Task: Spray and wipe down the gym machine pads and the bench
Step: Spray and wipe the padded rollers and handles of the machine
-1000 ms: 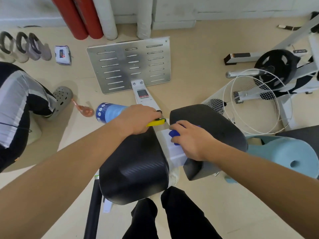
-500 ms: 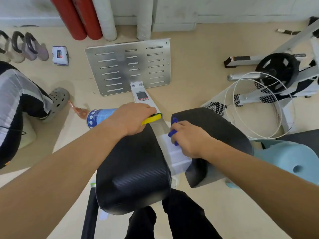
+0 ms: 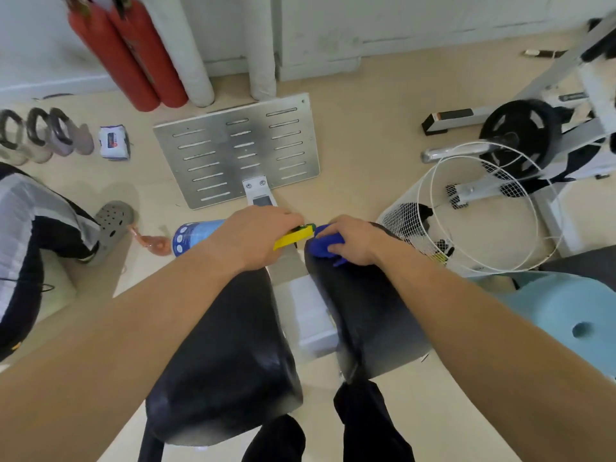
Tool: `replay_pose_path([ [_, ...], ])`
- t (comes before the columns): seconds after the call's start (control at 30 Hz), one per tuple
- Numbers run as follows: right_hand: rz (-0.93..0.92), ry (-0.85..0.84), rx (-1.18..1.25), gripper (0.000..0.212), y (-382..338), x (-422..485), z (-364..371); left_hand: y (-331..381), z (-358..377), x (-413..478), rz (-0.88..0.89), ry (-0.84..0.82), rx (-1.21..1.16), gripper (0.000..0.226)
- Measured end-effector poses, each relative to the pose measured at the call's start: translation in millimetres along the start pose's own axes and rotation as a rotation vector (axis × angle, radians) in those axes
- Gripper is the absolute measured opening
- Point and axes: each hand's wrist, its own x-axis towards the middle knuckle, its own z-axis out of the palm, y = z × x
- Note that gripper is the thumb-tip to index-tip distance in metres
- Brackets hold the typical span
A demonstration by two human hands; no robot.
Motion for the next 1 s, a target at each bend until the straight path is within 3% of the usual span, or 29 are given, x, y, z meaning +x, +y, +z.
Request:
replay_pose_path([
  [0.17,0.129,0.141,0.098,0.036,68,-39,-31,27,3,36,0.086,0.019,0.018,0.032],
  [0.3,-0.004,0.155,0.028,0.032,67,-109,-29,45,0,63,0.085,0.012,0.042,0.031],
  [0.43,-0.116,0.117,0.266,0.029,68,-153,-22,56,-2,83,0.082,-0.021,0.068,0.036],
  [0.6,0.025,0.421,0.508,0.031,105,-147,-10,80,-5,100,0.154,-0.088,0.089,0.036],
  [0.67,0.190,0.550,0.706,0.032,123,-145,-6,95,-7,105,0.189,-0.126,0.115,0.037],
  [0.77,0.423,0.620,1.209,0.029,149,-152,2,117,-8,117,0.263,-0.178,0.126,0.036],
  [0.87,0.477,0.674,1.493,0.025,170,-165,7,134,-6,129,0.329,-0.256,0.108,0.037],
  [1.0,0.497,0.730,1.686,0.026,184,-181,8,154,-15,141,0.322,-0.361,0.098,0.044],
])
